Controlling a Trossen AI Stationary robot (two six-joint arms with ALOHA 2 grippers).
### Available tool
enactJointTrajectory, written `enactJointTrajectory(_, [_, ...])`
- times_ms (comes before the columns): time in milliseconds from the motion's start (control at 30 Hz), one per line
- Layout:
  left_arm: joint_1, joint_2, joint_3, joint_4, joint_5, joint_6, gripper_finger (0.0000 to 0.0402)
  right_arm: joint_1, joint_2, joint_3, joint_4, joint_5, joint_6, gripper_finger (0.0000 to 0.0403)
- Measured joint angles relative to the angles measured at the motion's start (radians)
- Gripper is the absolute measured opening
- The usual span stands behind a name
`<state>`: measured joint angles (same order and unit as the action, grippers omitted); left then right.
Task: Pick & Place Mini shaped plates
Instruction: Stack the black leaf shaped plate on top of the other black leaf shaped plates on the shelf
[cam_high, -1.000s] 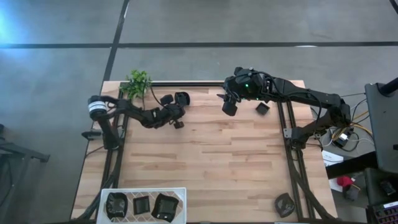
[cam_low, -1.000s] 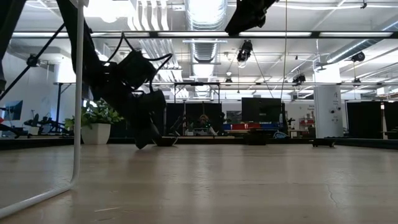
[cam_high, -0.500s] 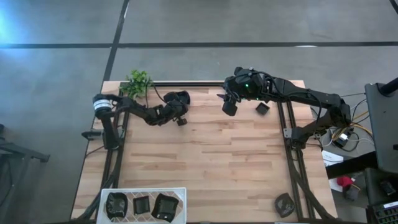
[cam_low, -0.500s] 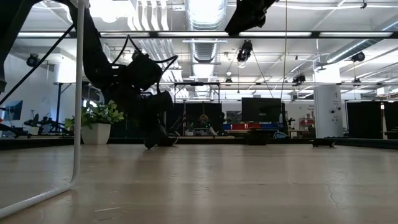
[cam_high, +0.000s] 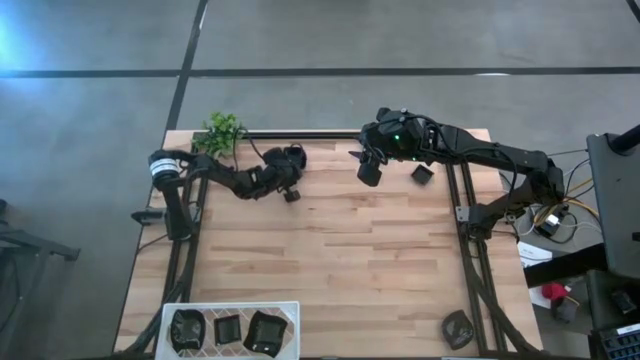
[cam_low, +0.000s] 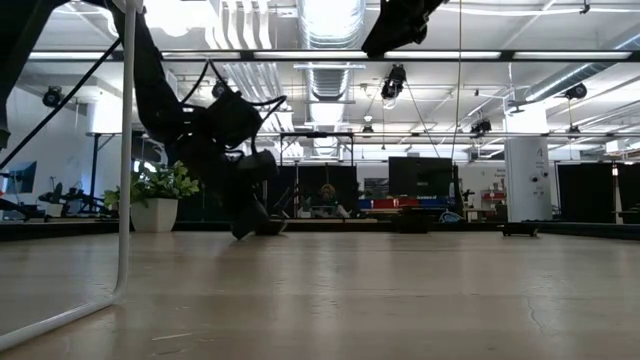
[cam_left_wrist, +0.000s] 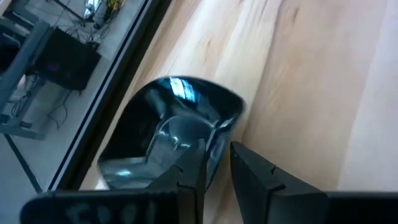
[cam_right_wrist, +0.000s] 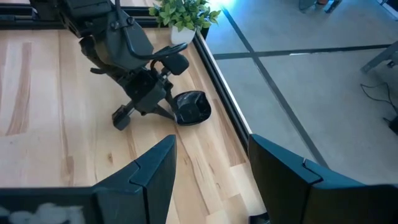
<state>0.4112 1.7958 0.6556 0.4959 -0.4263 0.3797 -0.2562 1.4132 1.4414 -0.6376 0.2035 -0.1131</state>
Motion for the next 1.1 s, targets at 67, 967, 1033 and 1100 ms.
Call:
enactJointTrajectory(67, [0.000, 0.000, 0.003, -0.004, -0.001, 0.002, 0.0070, 0.000, 0.000, 0.000, 0.000, 0.000, 0.000, 0.0196])
enactJointTrajectory(967, [-0.119, -0.145, 0.103, -0.333, -0.023, -0.027, 0.0000, 0.000, 0.000, 0.000, 0.023, -0.002, 0.009, 0.0196])
enactJointTrajectory(1033, [-0.155, -0.187, 0.103, -0.369, -0.047, -0.039, 0.0000, 0.000, 0.000, 0.000, 0.022, -0.002, 0.009, 0.0196])
enactJointTrajectory(1100, [-0.195, -0.233, 0.103, -0.419, -0.089, -0.043, 0.0000, 0.000, 0.000, 0.000, 0.021, -0.002, 0.009, 0.0196])
